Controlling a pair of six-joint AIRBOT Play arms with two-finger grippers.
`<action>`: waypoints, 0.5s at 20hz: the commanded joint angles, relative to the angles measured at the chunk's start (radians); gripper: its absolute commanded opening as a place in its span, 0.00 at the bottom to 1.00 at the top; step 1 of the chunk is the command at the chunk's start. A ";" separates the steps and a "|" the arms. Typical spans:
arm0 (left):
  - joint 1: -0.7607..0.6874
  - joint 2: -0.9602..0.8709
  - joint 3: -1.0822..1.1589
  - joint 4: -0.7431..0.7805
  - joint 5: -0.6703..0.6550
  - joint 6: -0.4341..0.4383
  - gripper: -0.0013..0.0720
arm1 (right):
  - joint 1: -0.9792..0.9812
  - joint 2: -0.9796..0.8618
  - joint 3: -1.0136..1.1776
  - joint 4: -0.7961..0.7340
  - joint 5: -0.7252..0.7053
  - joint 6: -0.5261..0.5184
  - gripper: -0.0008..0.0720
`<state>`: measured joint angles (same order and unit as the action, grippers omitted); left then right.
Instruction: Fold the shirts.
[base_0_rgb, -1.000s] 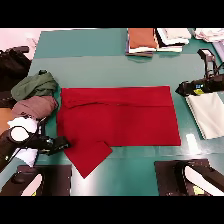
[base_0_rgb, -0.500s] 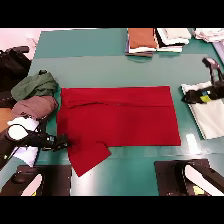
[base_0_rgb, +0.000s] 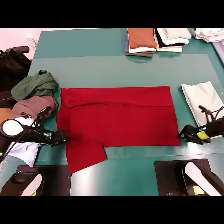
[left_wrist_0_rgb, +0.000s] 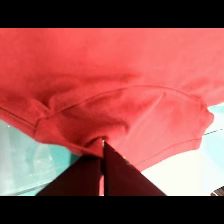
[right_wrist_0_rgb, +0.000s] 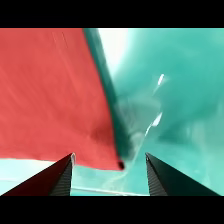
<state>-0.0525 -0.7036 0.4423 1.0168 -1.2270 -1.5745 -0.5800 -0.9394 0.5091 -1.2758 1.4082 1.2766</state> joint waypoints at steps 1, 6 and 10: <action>0.000 0.001 0.003 0.000 0.007 0.011 0.05 | 0.075 0.002 -0.075 0.027 -0.031 0.010 0.70; 0.000 0.001 0.003 0.001 0.003 0.039 0.05 | 0.203 0.002 -0.073 0.027 -0.045 0.026 0.31; 0.000 0.059 0.057 0.079 -0.069 0.024 0.05 | 0.299 0.022 0.003 -0.035 0.058 0.024 0.04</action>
<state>-0.0525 -0.6842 0.4683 1.0382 -1.2465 -1.5452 -0.3450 -0.9318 0.4706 -1.2736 1.3937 1.2968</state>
